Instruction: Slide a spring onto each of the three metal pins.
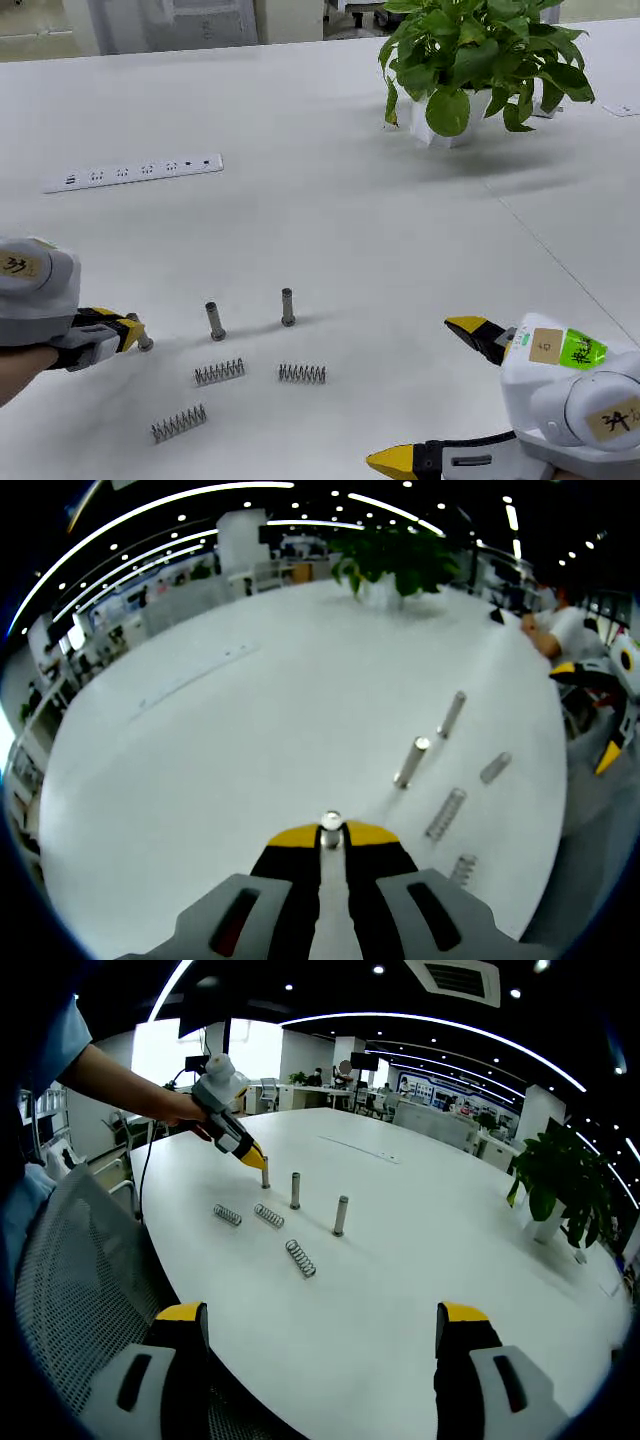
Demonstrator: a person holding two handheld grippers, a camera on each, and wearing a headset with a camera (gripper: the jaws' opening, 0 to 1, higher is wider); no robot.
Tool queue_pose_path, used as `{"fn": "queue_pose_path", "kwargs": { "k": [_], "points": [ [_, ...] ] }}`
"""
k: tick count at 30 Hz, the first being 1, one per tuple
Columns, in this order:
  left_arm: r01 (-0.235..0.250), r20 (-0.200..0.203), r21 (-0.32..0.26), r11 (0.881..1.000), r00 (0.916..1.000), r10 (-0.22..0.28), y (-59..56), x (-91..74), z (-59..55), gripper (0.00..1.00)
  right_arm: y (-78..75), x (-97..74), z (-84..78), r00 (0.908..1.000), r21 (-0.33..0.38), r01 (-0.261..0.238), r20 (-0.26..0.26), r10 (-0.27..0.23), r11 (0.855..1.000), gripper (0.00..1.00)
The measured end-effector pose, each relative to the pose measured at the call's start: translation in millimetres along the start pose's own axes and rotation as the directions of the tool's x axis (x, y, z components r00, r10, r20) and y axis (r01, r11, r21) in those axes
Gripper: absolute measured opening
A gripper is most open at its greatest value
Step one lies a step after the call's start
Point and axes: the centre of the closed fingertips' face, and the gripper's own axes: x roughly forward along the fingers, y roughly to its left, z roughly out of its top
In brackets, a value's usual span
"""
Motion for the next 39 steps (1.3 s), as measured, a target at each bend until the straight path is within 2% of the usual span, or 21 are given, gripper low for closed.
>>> {"fn": "queue_pose_path", "kwargs": {
  "k": [3, 8, 29, 33, 39],
  "points": [
    [0.007, 0.003, 0.018, 1.0, 1.0, -0.007, -5.1, -1.0, -1.4, 0.08, -0.4, 0.1, 0.4, 1.0, 0.001, 0.001, 0.001, -0.001, 1.0, 0.96],
    [-0.003, 0.007, 0.061, 0.998, 1.0, 0.003, -7.0, -1.8, -1.5, 0.08, 0.4, 0.2, 0.0, 1.0, -0.004, -0.002, -0.002, 0.002, 1.0, 0.95],
    [-0.023, 0.022, 0.069, 0.997, 0.9995, 0.022, -6.2, -2.9, -5.4, 0.08, 1.1, 0.9, -1.0, 1.0, -0.007, -0.005, -0.007, 0.005, 1.0, 0.95],
    [-0.028, 0.025, 0.056, 0.998, 0.9993, 0.027, -5.8, -2.2, -7.2, 0.09, 1.2, 1.1, -1.6, 0.9999, -0.01, -0.005, -0.01, 0.005, 1.0, 0.95],
    [-0.024, 0.034, 0.021, 0.999, 0.9992, 0.023, -6.6, -1.6, -11.8, 0.19, 1.6, 1.0, -1.6, 0.9999, -0.012, -0.006, -0.01, 0.006, 1.0, 0.95]
  ]
}}
